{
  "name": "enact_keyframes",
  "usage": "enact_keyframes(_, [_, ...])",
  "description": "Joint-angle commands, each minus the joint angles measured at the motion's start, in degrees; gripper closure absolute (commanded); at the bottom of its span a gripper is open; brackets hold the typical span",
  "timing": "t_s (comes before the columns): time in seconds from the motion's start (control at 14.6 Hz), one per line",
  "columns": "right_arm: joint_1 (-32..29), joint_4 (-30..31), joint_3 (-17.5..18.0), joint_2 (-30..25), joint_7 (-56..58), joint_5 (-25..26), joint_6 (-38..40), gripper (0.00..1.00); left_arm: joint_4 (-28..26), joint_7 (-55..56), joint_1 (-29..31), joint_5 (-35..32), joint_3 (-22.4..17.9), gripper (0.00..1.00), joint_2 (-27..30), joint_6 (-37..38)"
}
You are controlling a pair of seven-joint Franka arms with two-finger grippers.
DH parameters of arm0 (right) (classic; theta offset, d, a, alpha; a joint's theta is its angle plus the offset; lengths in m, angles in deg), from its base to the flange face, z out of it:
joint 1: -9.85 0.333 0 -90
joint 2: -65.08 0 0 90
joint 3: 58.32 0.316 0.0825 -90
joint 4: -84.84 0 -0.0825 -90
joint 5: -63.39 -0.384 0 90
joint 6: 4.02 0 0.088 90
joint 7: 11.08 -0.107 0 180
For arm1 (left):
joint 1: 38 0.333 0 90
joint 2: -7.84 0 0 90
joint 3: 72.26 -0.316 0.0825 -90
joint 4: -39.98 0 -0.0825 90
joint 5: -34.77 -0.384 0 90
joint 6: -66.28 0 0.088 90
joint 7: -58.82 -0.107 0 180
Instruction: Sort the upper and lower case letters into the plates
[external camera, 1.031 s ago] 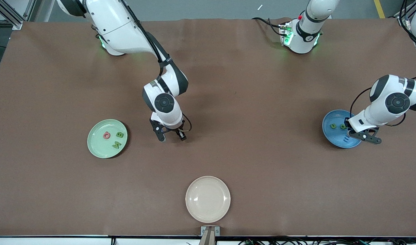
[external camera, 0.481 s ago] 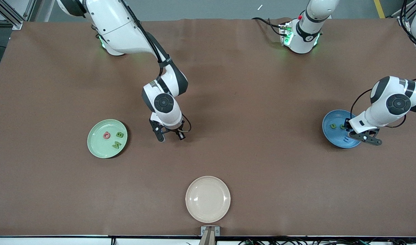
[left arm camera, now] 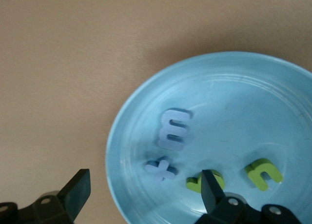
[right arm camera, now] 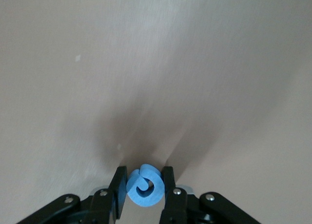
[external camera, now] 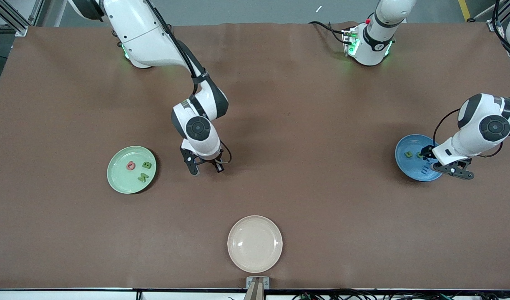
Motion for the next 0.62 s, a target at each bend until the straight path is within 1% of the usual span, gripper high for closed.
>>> enact_keyframes(0.0, [-5.07, 1.01, 0.79, -4.70, 10.27, -0.07, 7.02, 1.00, -0.05, -0.61, 1.24, 1.27, 0.35, 0.00, 1.47, 0.52])
enact_keyframes(0.07, [-6.39, 1.36, 0.88, -6.10, 13.17, -0.07, 9.14, 1.00, -0.05, -0.61, 1.24, 1.35, 0.44, 0.00, 1.47, 0.52])
enact_keyframes(0.14, [-7.28, 3.19, 0.88, -7.95, 16.33, -0.07, 9.68, 1.00, -0.05, -0.70, 1.33, 1.88, 0.44, 0.00, 1.47, 0.52])
enact_keyframes(0.34, [-13.25, 11.28, 0.79, -15.33, 30.39, -0.07, 9.42, 1.00, 1.27, -0.70, 1.24, 2.50, 0.44, 0.00, 1.47, 0.69])
enact_keyframes(0.41, [-14.83, 13.47, 0.79, -16.74, 33.73, -0.07, 9.25, 1.00, 1.62, -0.87, 1.15, 3.98, 0.44, 0.00, 1.65, 0.69])
enact_keyframes(0.55, [-18.25, 16.82, 0.70, -17.89, 39.54, 0.10, 7.94, 1.00, 3.37, -4.71, 1.07, 12.82, 0.35, 0.00, 1.74, 0.78])
